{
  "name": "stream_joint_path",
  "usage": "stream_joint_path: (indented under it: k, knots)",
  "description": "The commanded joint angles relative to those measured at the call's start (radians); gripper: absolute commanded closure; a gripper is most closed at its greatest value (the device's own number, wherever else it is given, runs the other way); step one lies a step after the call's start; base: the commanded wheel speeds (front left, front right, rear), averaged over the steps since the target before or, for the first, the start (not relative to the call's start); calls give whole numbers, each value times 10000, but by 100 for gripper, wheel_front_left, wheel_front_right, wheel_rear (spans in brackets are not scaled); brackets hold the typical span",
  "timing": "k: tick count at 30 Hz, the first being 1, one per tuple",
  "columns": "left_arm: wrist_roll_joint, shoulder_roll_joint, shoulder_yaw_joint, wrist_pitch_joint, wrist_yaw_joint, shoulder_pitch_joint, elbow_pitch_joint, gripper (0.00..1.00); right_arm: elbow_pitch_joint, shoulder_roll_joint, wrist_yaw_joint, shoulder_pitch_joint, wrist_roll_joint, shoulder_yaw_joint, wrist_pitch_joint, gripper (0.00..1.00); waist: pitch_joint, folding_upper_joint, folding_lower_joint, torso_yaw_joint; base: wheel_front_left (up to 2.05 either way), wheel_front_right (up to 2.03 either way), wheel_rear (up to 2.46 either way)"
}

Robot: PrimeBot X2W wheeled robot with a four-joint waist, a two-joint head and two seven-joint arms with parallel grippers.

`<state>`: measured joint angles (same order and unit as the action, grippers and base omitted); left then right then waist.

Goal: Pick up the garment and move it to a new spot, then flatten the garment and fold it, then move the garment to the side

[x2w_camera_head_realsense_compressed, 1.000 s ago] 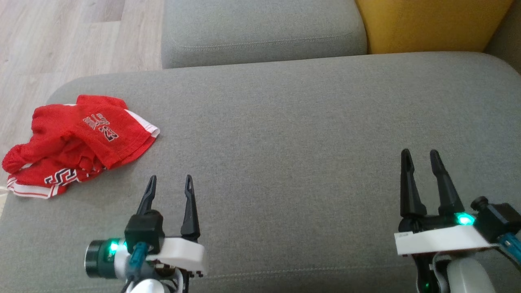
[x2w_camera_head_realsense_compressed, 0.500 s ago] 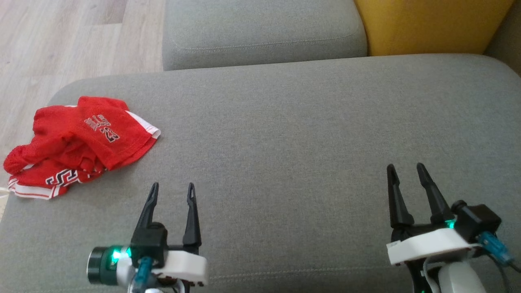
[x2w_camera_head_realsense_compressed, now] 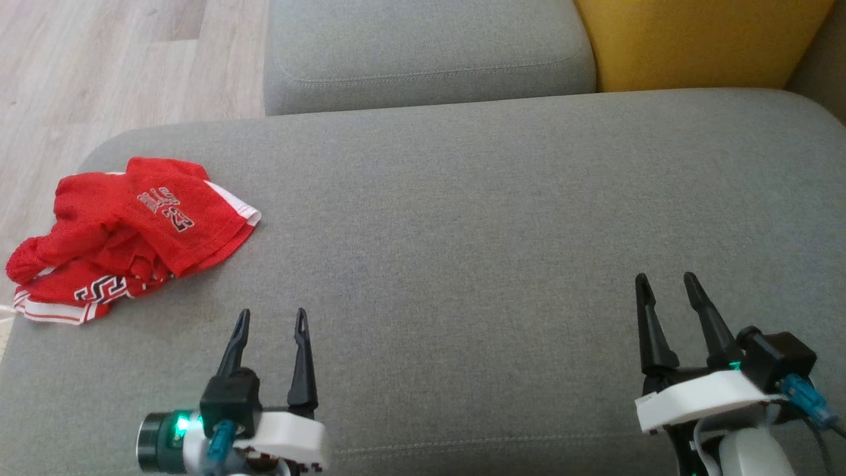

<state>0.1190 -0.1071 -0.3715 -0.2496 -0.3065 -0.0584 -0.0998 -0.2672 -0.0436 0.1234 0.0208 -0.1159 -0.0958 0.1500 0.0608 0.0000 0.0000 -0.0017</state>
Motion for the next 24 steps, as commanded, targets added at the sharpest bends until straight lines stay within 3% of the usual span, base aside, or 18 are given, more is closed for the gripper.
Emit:
stream_joint_path:
  k: [1, 11, 24]
  knots:
    - [104, 138, 531, -122, 156, 267, 193, 0, 234, -66, 73, 383, -203, -200, -28, 0, 8, 0, 0, 1, 0, 0, 0]
    - [17, 421, 977, -122, 652, 181, -66, 0, 76, -66, 73, 446, -363, -209, -9, 0, 26, 0, 0, -1, 0, 0, 0]
    - [-179, 548, 1172, -122, 914, 187, -143, 0, 97, -66, 73, 426, -271, -174, 68, 0, 21, 0, 0, 218, 0, 0, 0]
